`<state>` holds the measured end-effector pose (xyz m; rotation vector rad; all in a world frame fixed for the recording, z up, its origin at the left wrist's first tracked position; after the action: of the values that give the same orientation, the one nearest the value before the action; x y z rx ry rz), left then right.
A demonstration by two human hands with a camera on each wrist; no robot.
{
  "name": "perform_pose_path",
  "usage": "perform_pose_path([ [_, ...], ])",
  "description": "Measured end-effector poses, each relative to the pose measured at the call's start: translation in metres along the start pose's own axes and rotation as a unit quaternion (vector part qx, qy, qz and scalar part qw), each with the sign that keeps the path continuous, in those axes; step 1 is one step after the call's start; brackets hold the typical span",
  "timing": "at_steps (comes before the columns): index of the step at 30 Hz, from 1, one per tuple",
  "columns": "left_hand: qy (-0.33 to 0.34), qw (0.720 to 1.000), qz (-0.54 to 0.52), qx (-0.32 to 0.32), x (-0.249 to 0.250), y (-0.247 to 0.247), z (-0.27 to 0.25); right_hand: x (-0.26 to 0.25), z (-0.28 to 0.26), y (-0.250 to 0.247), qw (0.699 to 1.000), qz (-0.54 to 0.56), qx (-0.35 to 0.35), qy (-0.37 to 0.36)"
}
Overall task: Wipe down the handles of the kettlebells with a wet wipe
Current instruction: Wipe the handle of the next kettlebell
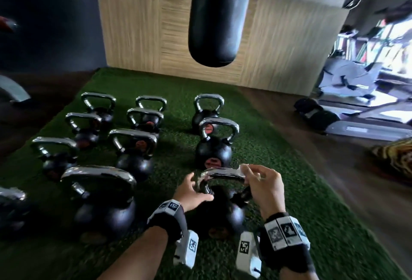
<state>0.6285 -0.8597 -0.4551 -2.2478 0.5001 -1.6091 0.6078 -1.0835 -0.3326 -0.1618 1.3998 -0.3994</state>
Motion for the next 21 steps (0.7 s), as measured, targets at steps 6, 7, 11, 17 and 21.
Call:
perform_pose_path([
  [6, -0.069, 0.996, -0.061, 0.019, -0.014, 0.050, 0.009, 0.015, -0.006, -0.025, 0.994, -0.100, 0.034, -0.032],
  [7, -0.069, 0.995, -0.071, 0.032, -0.014, 0.053, 0.011, 0.017, -0.006, -0.026, 0.992, -0.114, 0.035, -0.044],
  [11, -0.053, 0.992, -0.109, 0.036, -0.024, 0.057, 0.019, 0.018, 0.002, -0.024, 0.985, -0.140, 0.030, -0.101],
  [17, -0.027, 0.993, -0.109, -0.025, -0.032, 0.055, 0.028, 0.006, 0.007, 0.005, 0.973, -0.162, 0.030, -0.163],
  [21, -0.016, 0.993, -0.111, -0.045, -0.031, 0.051, 0.030, -0.002, 0.009, 0.024, 0.965, -0.171, 0.030, -0.194],
])
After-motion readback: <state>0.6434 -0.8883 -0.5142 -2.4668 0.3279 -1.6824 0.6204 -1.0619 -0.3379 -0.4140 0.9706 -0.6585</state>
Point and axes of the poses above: each hand's wrist, its own z-axis towards the middle knuckle, its own y-axis out of the palm, x = y × z, the point moved 4 cm from there along z, towards the middle knuckle, and after that the axes turned 7 degrees about -x, right-handed, at the moved point
